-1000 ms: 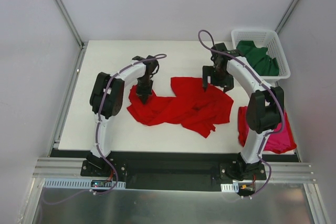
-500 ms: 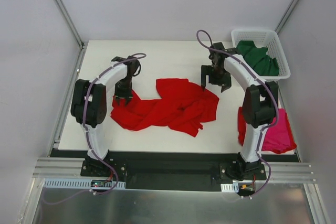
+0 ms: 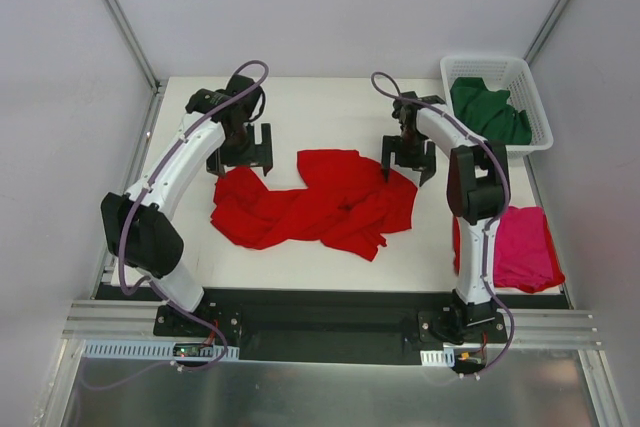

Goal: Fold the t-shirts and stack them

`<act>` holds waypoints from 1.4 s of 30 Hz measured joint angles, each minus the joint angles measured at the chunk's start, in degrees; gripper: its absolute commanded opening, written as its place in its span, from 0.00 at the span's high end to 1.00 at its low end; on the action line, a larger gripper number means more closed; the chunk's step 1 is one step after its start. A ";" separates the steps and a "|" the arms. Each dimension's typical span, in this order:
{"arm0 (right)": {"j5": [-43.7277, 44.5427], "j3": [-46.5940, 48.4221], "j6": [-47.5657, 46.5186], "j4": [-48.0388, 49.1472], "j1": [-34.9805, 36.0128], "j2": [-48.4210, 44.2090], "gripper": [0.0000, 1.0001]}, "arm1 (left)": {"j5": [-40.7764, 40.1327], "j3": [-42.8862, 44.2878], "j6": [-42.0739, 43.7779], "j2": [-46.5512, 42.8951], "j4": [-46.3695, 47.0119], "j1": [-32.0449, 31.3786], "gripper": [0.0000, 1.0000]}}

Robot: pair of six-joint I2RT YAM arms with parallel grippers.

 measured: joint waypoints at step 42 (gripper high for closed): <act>-0.87 -25.49 3.63 4.44 2.01 -25.40 0.04 | 4.20 0.98 -3.39 -2.82 -2.69 -5.03 0.01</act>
